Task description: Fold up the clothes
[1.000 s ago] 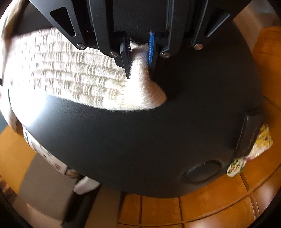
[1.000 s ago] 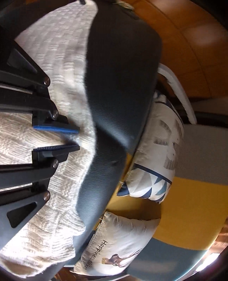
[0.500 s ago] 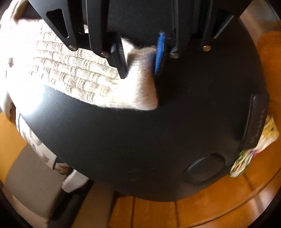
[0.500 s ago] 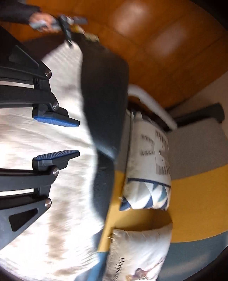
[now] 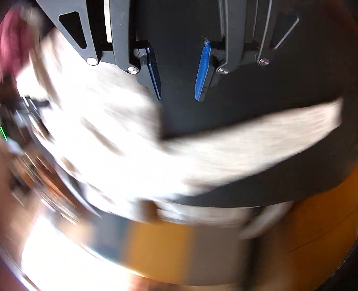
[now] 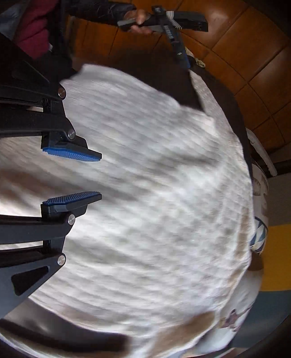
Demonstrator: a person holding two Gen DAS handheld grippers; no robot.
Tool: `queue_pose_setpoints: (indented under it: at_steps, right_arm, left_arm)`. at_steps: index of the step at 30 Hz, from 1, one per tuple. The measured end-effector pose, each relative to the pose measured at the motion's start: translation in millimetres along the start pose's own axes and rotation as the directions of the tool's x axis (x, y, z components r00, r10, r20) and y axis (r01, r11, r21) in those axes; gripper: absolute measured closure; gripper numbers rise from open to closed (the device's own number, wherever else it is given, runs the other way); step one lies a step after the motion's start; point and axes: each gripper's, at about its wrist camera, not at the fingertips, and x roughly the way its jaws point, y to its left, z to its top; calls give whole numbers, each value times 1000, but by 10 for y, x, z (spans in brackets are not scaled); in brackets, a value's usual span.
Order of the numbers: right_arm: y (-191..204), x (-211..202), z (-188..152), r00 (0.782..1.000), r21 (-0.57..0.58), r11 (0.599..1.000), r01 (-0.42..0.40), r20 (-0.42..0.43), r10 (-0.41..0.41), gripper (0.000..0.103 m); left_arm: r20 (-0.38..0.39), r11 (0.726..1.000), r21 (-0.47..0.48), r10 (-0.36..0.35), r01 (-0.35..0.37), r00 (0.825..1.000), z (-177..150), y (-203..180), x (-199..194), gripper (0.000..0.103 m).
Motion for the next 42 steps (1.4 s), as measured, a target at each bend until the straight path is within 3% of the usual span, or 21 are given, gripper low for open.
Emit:
queue_pose_setpoints:
  at_steps: [2,5,8,12,19,21,24,27,28,29,30,32,34,38,42]
  right_arm:
    - [-34,-91,-315,1000,27,1000,-2,11,1,75]
    - [-87,-252,-764,998,70,997,12,60,-16,75]
    - [-145,-329,-1013,992,120,993,-12,129,-4,74]
    - [-278,-369,-1237,972,223,974,-31,233,-23,74]
    - [-534,-351,-1452,942,399,913,-90,333,-53,74]
    - [-591,-359,-1527,929,431,894,-124,367,-48,74]
    - [-615,-397,-1567,914,463,881,-100,393,-103,72]
    - [-688,-355,-1585,919,503,855,-124,384,-93,64]
    - [-711,-359,-1600,917,507,850,-144,391,-78,62]
    - [-719,-357,-1590,919,498,854,-155,390,-61,58]
    - [-722,-359,-1585,921,485,860,-159,386,-48,57]
    - [-735,-358,-1587,924,467,869,-166,381,-28,57]
    - [-768,-353,-1603,923,464,866,-186,384,-7,56]
    - [-842,-345,-1624,921,487,842,-232,388,30,57]
    - [-809,-347,-1574,937,485,851,-200,350,20,58]
  left_arm:
    - [-34,983,169,-67,72,997,-167,-671,90,71]
    - [-101,931,329,-130,156,986,-440,-1349,192,71]
    - [-127,891,421,-127,170,984,-641,-1666,250,67]
    - [-168,863,466,-130,195,977,-837,-1721,342,59]
    - [-217,867,445,-139,225,966,-895,-1646,549,55]
    - [-217,851,478,-127,219,968,-917,-1675,543,55]
    - [-214,818,537,-104,206,971,-959,-1730,538,53]
    - [-195,783,599,-60,167,979,-1015,-1794,552,54]
    - [-181,786,598,-61,159,982,-1011,-1798,538,64]
    - [-168,792,589,-72,159,983,-997,-1794,514,83]
    - [-165,805,569,-89,169,982,-962,-1761,492,89]
    - [-166,832,518,-127,196,978,-876,-1672,450,90]
    - [-153,842,494,-160,216,975,-824,-1608,365,90]
    - [-197,815,533,-144,229,970,-868,-1592,345,78]
    - [-221,786,582,-96,210,970,-980,-1658,429,77]
